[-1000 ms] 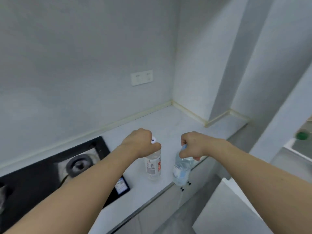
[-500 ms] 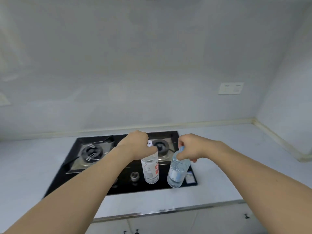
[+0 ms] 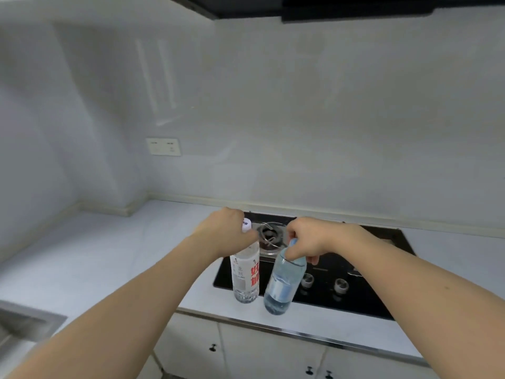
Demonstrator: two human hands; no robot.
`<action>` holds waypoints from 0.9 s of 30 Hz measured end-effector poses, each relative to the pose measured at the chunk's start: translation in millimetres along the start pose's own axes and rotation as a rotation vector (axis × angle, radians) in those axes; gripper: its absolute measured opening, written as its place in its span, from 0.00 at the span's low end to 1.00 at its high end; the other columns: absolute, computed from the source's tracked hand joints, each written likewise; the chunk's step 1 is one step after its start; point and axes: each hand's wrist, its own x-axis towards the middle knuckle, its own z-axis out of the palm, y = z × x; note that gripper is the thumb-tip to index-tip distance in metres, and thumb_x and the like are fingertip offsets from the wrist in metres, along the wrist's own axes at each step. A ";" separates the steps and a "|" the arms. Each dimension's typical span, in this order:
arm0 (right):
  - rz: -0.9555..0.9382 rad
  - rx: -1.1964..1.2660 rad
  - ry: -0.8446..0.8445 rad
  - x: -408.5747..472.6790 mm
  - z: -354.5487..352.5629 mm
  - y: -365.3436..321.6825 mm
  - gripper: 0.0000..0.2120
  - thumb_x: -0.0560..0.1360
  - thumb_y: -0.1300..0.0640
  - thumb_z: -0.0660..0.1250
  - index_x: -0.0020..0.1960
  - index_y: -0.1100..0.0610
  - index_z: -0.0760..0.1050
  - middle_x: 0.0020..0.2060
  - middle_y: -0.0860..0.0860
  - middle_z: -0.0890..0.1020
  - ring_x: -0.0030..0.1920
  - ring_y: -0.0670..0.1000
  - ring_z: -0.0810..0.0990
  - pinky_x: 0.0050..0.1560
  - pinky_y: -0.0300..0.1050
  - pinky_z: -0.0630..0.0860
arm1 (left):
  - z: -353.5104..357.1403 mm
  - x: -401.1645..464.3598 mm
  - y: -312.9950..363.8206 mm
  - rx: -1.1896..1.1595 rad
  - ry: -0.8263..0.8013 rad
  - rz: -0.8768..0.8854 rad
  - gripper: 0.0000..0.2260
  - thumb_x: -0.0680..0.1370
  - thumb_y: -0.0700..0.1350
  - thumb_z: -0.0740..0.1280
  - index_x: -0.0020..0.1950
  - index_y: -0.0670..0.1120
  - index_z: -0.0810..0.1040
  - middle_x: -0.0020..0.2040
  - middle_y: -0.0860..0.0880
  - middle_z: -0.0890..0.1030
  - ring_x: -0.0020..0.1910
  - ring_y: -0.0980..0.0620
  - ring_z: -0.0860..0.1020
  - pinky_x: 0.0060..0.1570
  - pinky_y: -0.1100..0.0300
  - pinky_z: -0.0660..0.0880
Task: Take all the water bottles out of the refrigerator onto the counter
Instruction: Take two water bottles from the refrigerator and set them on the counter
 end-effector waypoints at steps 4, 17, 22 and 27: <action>-0.070 -0.026 -0.035 33.5 10.9 -66.0 0.14 0.69 0.49 0.70 0.50 0.55 0.73 0.40 0.54 0.83 0.35 0.53 0.85 0.41 0.52 0.82 | -12.0 -17.1 -69.2 -0.017 0.047 -0.111 0.14 0.73 0.53 0.62 0.37 0.44 0.67 0.35 0.49 0.70 0.35 0.48 0.70 0.28 0.60 0.62; -0.230 -0.115 -0.120 193.6 21.7 -178.0 0.15 0.69 0.48 0.71 0.49 0.54 0.72 0.37 0.52 0.82 0.32 0.50 0.83 0.38 0.45 0.79 | -11.5 17.3 -245.9 -0.048 0.077 -0.413 0.16 0.72 0.53 0.63 0.35 0.45 0.60 0.32 0.49 0.65 0.30 0.49 0.61 0.29 0.60 0.58; -0.273 -0.084 -0.087 260.6 5.4 -210.9 0.15 0.67 0.49 0.69 0.49 0.54 0.71 0.40 0.54 0.84 0.33 0.50 0.82 0.42 0.47 0.79 | -30.2 52.9 -298.4 0.001 0.121 -0.461 0.16 0.72 0.52 0.62 0.35 0.45 0.60 0.32 0.48 0.65 0.30 0.49 0.61 0.29 0.59 0.59; -0.298 -0.041 -0.049 313.4 -9.6 -248.1 0.14 0.67 0.50 0.68 0.49 0.57 0.72 0.42 0.57 0.84 0.32 0.50 0.80 0.37 0.44 0.73 | -42.8 82.2 -348.9 -0.003 0.153 -0.540 0.15 0.72 0.53 0.62 0.35 0.44 0.62 0.32 0.48 0.68 0.30 0.49 0.64 0.28 0.60 0.61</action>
